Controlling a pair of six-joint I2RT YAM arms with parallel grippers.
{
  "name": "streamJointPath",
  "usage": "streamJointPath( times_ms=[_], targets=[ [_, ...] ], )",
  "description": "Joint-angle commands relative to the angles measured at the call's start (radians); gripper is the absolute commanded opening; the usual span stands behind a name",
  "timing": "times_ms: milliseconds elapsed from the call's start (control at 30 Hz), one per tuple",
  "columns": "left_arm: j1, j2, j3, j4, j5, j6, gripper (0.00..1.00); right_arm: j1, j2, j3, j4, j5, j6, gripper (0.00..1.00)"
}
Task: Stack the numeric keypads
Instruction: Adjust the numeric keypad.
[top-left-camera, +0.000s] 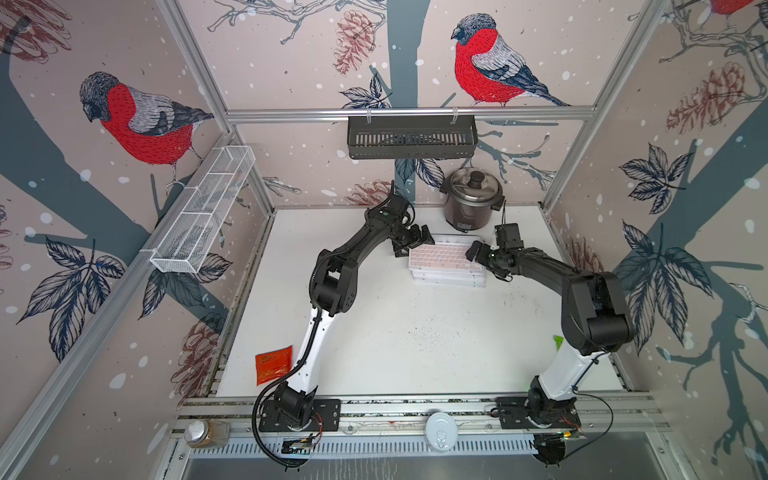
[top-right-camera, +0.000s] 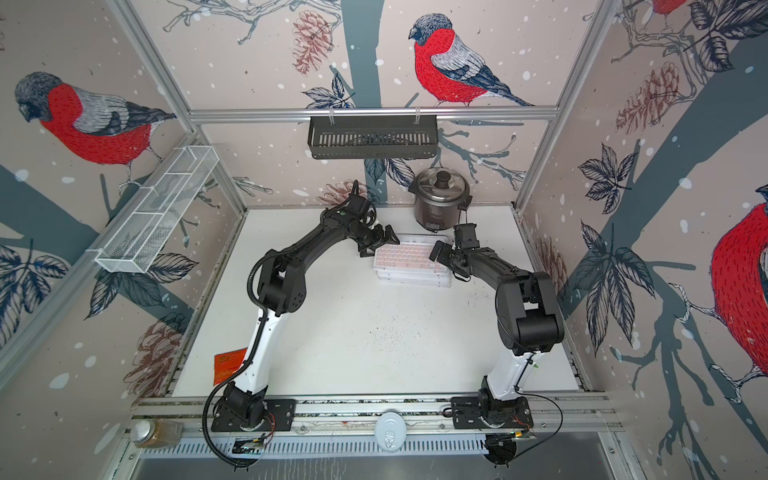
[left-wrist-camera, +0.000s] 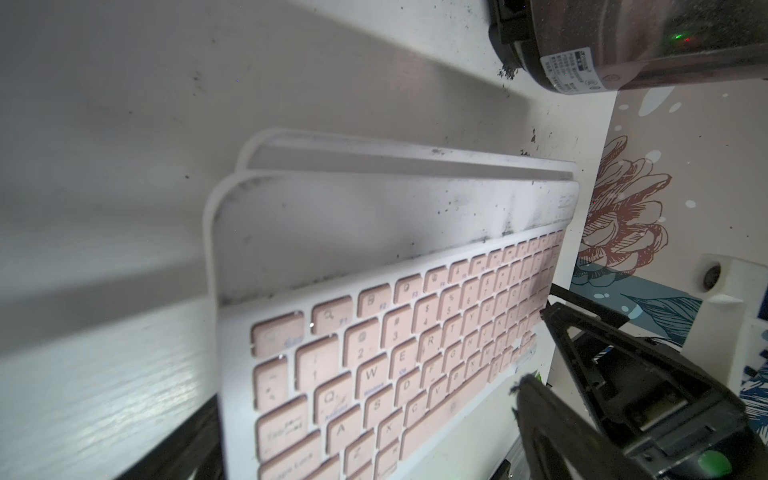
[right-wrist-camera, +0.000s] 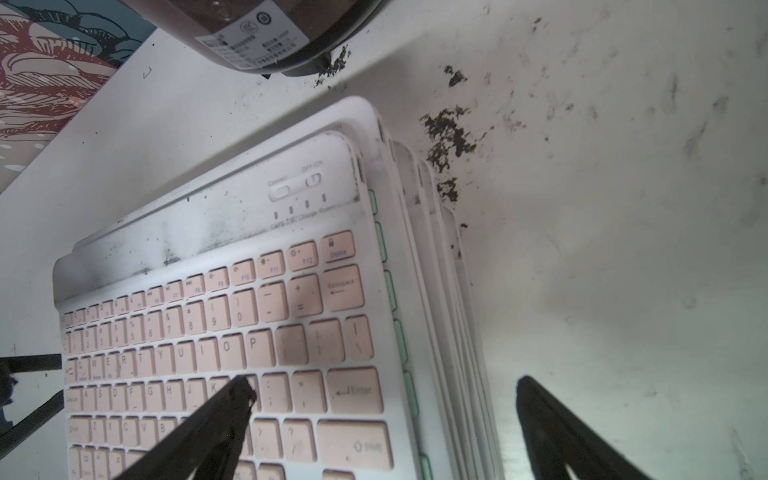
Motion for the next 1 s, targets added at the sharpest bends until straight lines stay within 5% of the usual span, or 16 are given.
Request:
streamJointPath(
  times_ms=[0,567,967],
  targets=[
    [-0.01,0.005,0.016,-0.018,0.012,-0.015,0.99,0.001,-0.015,-0.006,0.015,-0.01,0.006,1.0],
    [0.02,0.002,0.035,-0.095,-0.035,0.057,0.99,-0.012,-0.05,-0.028,0.017,-0.027,0.003,1.0],
    [0.108,-0.208,-0.117,-0.055,-0.13,0.17,0.99,-0.069,-0.145,-0.052,-0.002,-0.052,-0.023,1.0]
  ],
)
